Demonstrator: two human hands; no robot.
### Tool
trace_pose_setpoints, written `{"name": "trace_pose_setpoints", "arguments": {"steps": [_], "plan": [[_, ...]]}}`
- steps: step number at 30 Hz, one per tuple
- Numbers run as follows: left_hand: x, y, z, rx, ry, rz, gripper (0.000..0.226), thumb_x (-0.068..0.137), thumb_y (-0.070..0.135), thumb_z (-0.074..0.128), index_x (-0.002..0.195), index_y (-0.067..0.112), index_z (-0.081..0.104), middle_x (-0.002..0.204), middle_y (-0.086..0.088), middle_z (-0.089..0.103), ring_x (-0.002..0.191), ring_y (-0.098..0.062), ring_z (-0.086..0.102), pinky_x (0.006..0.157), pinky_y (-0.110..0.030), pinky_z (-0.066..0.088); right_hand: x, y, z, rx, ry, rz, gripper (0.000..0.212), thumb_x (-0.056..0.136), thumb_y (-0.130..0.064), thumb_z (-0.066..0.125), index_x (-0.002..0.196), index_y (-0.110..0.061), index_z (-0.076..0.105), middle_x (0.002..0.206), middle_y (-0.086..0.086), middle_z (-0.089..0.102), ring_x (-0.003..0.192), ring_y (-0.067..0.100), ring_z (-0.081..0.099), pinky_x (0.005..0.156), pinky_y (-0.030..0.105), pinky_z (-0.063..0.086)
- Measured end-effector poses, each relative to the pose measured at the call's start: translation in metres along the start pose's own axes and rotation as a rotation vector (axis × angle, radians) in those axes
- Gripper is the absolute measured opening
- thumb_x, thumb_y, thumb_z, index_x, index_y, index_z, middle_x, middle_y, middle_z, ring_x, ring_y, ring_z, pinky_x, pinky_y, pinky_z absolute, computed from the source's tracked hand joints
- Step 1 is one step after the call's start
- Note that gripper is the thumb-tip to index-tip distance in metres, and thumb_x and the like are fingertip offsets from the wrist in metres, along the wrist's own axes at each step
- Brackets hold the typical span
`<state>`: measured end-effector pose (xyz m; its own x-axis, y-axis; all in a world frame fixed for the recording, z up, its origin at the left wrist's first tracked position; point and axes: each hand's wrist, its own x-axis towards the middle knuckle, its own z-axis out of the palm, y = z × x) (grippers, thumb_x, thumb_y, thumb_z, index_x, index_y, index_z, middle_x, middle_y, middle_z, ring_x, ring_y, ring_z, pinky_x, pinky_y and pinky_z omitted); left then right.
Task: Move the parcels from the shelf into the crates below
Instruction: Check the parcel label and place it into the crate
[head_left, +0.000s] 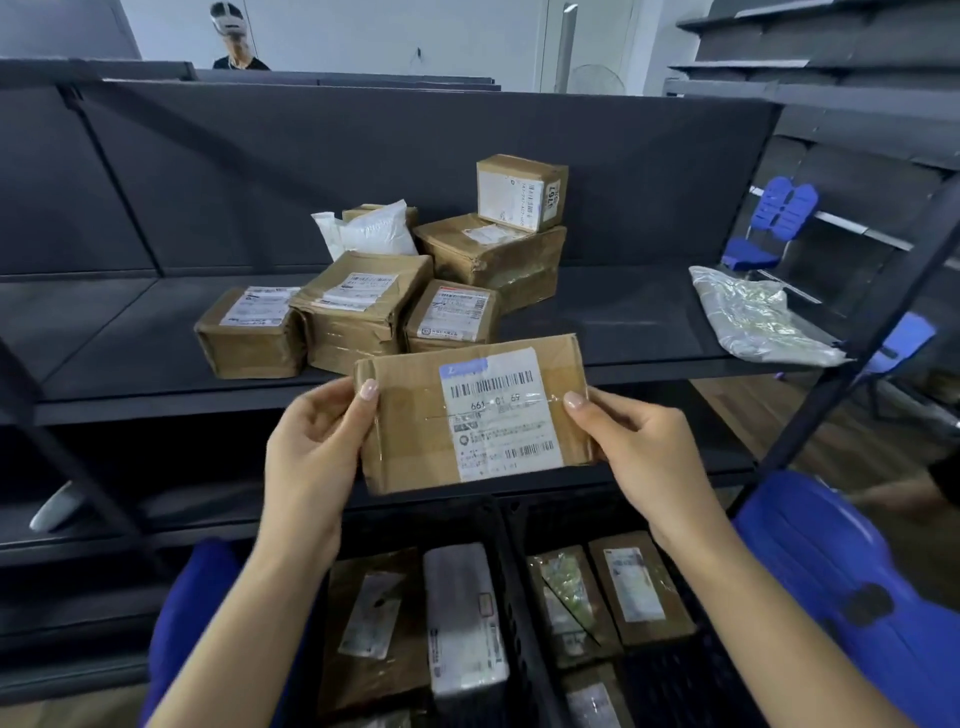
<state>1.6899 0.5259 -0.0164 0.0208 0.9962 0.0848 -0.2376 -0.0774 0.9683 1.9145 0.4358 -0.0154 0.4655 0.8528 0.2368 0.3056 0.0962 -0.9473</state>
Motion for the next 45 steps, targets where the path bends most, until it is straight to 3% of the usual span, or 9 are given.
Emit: {"name": "trace_pose_setpoints", "arguments": {"steps": [2,7,11,13,19,31,35,42,45], "plan": [[-0.007,-0.012,0.003,0.048,0.05,0.042,0.021,0.083,0.034,0.066,0.101,0.022,0.069,0.097,-0.002,0.074,0.077,0.001,0.068,0.063,-0.013,0.053,-0.008,0.005,0.009,-0.01,0.055,-0.002,0.015,0.087,-0.037,0.065,0.101,-0.033,0.069,0.078,-0.032,0.069,0.08,-0.011,0.066,0.061,0.003,0.046],[-0.011,-0.022,-0.004,0.152,0.003,0.103,0.031,0.087,0.023,0.066,0.118,0.025,0.066,0.095,0.016,0.074,0.09,-0.002,0.069,0.072,-0.017,0.057,-0.021,0.012,0.025,-0.078,0.091,-0.03,0.031,0.091,-0.041,0.057,0.118,-0.03,0.066,0.075,-0.035,0.067,0.076,-0.015,0.064,0.058,0.001,0.043],[-0.007,-0.022,-0.006,0.08,-0.007,0.091,0.031,0.087,0.01,0.065,0.117,0.017,0.066,0.096,0.015,0.074,0.094,-0.003,0.069,0.078,-0.019,0.056,-0.025,0.013,0.032,-0.175,0.091,-0.067,0.04,0.093,-0.04,0.053,0.132,-0.031,0.055,0.109,-0.02,0.068,0.097,-0.004,0.064,0.072,0.0,0.044],[-0.005,-0.023,-0.002,0.05,-0.022,0.077,0.029,0.087,0.009,0.065,0.114,0.019,0.067,0.096,0.013,0.075,0.094,-0.004,0.069,0.077,-0.02,0.057,-0.025,0.014,0.032,-0.169,0.14,-0.06,0.054,0.091,-0.042,0.055,0.141,-0.026,0.045,0.12,-0.02,0.06,0.098,-0.016,0.054,0.078,-0.005,0.039],[-0.013,-0.036,0.028,0.009,-0.049,0.052,0.025,0.082,0.013,0.072,0.105,0.021,0.07,0.095,0.004,0.076,0.093,-0.009,0.071,0.078,-0.024,0.058,-0.021,0.028,0.004,-0.22,0.243,-0.128,0.032,0.094,-0.037,0.054,0.123,-0.031,0.063,0.087,-0.033,0.064,0.077,-0.015,0.061,0.062,0.003,0.045],[-0.06,-0.123,0.149,0.128,0.021,-0.126,0.027,0.087,0.011,0.066,0.114,0.012,0.068,0.094,0.003,0.075,0.087,-0.006,0.071,0.078,-0.02,0.058,-0.003,0.131,-0.116,-0.224,0.159,-0.013,0.027,0.093,-0.025,0.059,0.119,-0.029,0.067,0.079,-0.049,0.059,0.083,-0.025,0.056,0.061,-0.004,0.039],[-0.082,-0.162,0.178,0.195,0.089,-0.19,0.02,0.089,0.014,0.065,0.099,0.03,0.07,0.086,0.012,0.076,0.085,-0.004,0.071,0.075,-0.022,0.058,-0.004,0.165,-0.15,-0.245,0.071,0.055,0.026,0.093,-0.027,0.058,0.118,-0.03,0.067,0.079,-0.046,0.061,0.08,-0.022,0.059,0.059,-0.003,0.039],[-0.119,-0.239,0.197,0.365,0.151,-0.358,0.025,0.087,0.024,0.068,0.111,0.02,0.07,0.071,0.031,0.069,0.072,0.011,0.066,0.065,-0.016,0.053,-0.021,0.222,-0.177,-0.264,0.033,0.2,0.024,0.095,-0.022,0.056,0.115,-0.03,0.066,0.089,-0.029,0.068,0.083,-0.022,0.058,0.061,-0.003,0.039],[-0.138,-0.279,0.194,0.486,0.14,-0.45,0.024,0.085,0.022,0.07,0.108,0.014,0.072,0.061,0.024,0.064,0.06,0.005,0.058,0.06,-0.011,0.046,-0.041,0.252,-0.182,-0.313,0.031,0.296,0.02,0.094,-0.019,0.057,0.11,-0.023,0.069,0.081,-0.027,0.066,0.079,-0.02,0.058,0.061,-0.002,0.039]]}}
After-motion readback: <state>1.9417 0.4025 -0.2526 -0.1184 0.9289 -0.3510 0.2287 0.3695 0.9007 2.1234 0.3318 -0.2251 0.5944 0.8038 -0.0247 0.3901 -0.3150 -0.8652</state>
